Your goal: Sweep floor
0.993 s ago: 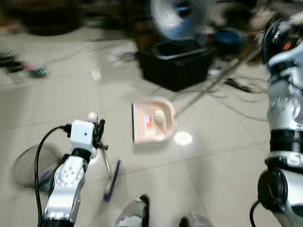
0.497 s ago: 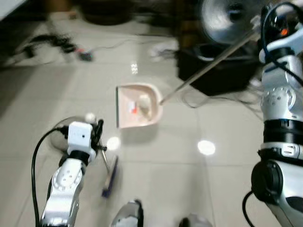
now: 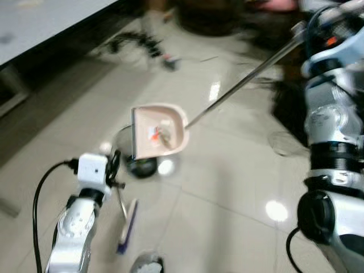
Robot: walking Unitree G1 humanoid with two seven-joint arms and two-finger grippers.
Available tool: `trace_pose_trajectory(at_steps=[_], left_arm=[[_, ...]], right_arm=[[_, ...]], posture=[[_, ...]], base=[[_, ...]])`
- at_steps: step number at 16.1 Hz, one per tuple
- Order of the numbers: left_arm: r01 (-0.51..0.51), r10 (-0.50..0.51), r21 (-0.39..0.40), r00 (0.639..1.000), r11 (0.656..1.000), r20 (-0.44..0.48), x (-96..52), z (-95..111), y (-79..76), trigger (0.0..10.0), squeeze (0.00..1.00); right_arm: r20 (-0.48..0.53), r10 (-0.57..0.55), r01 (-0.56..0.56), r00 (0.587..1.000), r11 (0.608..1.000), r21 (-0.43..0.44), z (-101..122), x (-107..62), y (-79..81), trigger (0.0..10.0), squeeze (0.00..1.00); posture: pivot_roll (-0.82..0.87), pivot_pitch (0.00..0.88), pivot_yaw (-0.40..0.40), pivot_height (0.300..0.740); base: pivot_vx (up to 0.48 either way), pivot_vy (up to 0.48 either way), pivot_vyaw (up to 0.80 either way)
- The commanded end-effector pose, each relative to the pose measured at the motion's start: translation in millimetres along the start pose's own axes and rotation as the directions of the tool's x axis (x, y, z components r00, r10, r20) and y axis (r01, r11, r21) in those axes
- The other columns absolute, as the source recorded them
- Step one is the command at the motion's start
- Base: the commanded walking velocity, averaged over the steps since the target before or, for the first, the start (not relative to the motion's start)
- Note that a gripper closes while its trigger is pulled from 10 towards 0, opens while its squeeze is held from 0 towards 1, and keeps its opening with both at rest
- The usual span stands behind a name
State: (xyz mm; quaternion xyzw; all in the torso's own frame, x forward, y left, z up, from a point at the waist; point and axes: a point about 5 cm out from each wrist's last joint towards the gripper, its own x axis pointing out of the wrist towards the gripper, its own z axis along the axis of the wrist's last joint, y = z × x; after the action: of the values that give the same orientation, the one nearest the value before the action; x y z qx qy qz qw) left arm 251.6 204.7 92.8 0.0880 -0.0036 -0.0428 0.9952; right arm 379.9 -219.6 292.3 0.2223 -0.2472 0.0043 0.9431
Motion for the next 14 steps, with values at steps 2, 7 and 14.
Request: trace_pose_trajectory(at_steps=[2, 7, 14], left_arm=[[-0.020, 0.019, 0.019, 1.000, 1.000, 0.021, -1.3, 7, 7.9, 10.0, 0.00], [-0.033, 0.032, 0.028, 0.999, 0.999, 0.014, -4.4, 7, 12.3, 10.0, 0.00], [-0.036, 0.036, 0.033, 0.999, 0.999, 0.003, -7.3, 6, 14.1, 10.0, 0.00]], right_arm=[[0.074, -0.019, 0.018, 0.997, 1.000, 0.019, 7, 3.7, 5.2, 10.0, 0.00], [0.045, -0.020, 0.021, 0.999, 1.000, -0.006, 0, 0.4, 0.6, 10.0, 0.00], [0.031, -0.017, 0.018, 0.999, 1.000, -0.024, -7, -2.0, -2.1, 10.0, 0.00]], posture=[[0.10, 0.107, -0.006, 0.740], [0.10, 0.116, -0.005, 0.740], [0.11, 0.120, -0.009, 0.740]], base=[[0.381, 0.000, 0.32], [0.384, 0.000, 0.00], [0.382, 0.000, 0.00]])
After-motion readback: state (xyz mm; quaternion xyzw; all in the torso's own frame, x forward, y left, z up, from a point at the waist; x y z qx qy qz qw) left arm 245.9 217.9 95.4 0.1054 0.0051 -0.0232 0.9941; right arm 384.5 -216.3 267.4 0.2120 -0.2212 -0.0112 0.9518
